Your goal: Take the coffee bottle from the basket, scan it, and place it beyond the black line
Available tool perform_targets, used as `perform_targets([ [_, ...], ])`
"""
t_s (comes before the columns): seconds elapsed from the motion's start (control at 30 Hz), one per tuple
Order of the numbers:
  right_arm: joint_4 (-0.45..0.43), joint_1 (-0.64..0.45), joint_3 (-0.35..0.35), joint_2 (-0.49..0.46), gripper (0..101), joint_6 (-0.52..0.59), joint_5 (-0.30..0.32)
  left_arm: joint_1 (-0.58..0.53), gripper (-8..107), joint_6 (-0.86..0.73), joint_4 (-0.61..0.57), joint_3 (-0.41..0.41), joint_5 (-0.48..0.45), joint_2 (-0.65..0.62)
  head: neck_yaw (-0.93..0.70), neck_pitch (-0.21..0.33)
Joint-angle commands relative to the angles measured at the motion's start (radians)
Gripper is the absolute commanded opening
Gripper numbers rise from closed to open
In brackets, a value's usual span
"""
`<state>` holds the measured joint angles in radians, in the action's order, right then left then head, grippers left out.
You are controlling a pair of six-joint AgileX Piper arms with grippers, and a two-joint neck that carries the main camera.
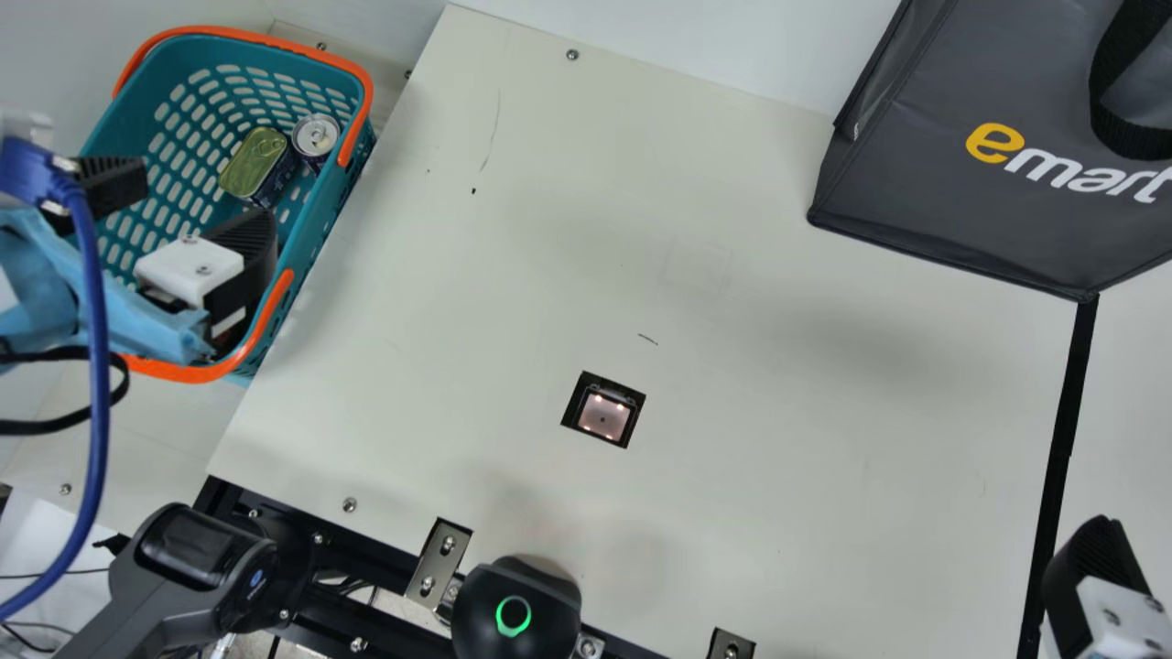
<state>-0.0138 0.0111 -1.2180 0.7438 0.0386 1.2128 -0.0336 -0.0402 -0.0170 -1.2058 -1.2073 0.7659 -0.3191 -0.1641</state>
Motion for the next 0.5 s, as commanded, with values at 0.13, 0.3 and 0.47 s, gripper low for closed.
perform_targets([
  [0.13,0.0,0.0,0.0,0.0,91,0.0,0.0,0.014,90,0.007,0.01,-0.002,0.011,0.013,-0.002,0.026],
  [0.3,0.0,0.0,0.0,0.0,91,0.0,0.0,0.058,90,0.008,0.011,0.005,0.021,0.024,-0.002,0.026],
  [0.47,0.0,0.0,0.0,0.0,91,0.0,0.0,0.144,90,-0.017,-0.013,0.017,0.037,0.038,-0.002,0.026],
])
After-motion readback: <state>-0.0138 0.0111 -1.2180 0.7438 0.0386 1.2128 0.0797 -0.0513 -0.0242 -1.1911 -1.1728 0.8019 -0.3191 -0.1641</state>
